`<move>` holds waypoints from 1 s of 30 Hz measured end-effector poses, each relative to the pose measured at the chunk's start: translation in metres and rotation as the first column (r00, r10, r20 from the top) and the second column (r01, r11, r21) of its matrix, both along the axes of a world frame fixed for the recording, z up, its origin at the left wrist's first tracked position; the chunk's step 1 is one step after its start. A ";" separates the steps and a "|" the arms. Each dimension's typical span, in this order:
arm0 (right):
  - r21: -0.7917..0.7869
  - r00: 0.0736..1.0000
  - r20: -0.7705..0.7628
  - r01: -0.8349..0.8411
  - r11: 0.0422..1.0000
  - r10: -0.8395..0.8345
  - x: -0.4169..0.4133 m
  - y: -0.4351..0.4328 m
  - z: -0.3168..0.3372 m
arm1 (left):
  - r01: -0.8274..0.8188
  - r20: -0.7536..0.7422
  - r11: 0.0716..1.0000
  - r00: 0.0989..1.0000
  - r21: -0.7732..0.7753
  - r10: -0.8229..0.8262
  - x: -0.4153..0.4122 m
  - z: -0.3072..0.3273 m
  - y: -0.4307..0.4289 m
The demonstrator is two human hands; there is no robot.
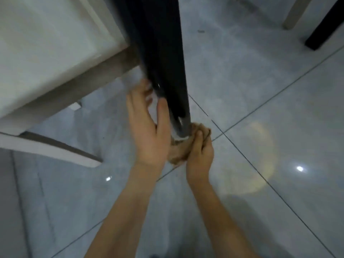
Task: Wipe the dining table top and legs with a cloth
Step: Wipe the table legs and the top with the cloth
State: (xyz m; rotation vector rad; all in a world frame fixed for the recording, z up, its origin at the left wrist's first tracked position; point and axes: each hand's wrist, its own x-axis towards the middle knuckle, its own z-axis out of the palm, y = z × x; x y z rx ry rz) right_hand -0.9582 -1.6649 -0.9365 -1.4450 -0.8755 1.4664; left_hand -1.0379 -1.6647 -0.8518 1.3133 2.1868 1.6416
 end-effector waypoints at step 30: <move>-0.080 0.670 0.483 0.675 0.733 -0.564 0.411 -0.181 0.690 | 0.594 0.484 0.516 0.804 -0.617 -0.347 0.110 0.563 -0.111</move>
